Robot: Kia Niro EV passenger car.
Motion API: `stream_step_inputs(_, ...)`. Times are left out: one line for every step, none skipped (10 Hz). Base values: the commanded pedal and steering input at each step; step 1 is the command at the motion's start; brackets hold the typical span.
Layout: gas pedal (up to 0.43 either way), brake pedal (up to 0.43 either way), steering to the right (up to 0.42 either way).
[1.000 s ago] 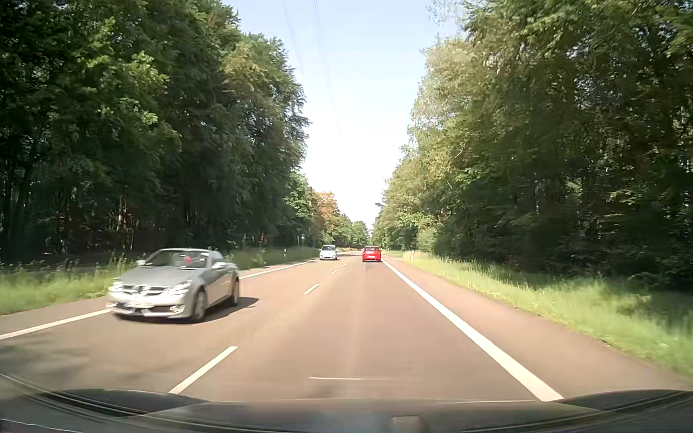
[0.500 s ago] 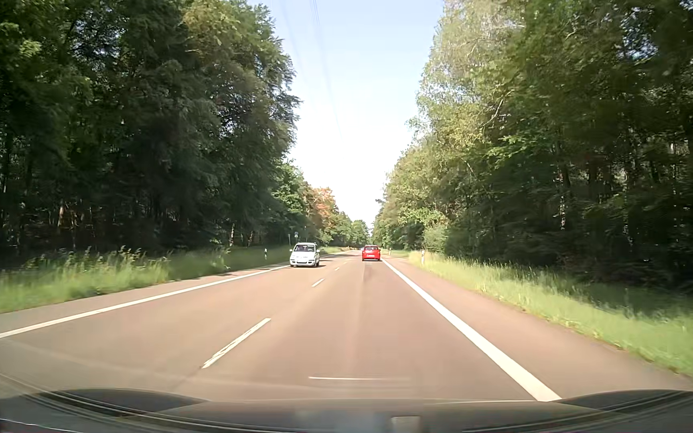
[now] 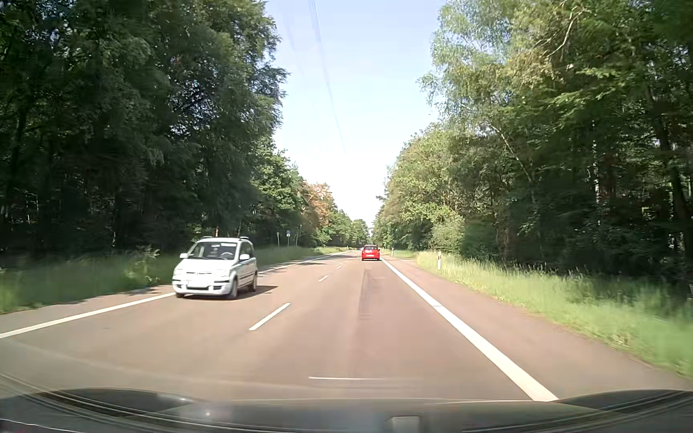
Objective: Follow the waypoints while adhering to traffic rules and regulations
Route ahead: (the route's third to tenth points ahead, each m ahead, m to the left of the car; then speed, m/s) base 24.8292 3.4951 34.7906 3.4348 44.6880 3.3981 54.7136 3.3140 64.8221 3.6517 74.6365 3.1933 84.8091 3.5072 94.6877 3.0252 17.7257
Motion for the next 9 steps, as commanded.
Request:
stream_step_inputs(0.087,0.030,0.001)
stream_step_inputs(0.087,0.030,0.000)
stream_step_inputs(0.087,0.030,0.001)
stream_step_inputs(0.087,0.024,0.000)
stream_step_inputs(0.087,0.030,0.001)
stream_step_inputs(0.087,0.030,0.000)
stream_step_inputs(0.087,0.030,0.001)
stream_step_inputs(0.087,0.030,0.001)
stream_step_inputs(0.087,0.030,0.001)
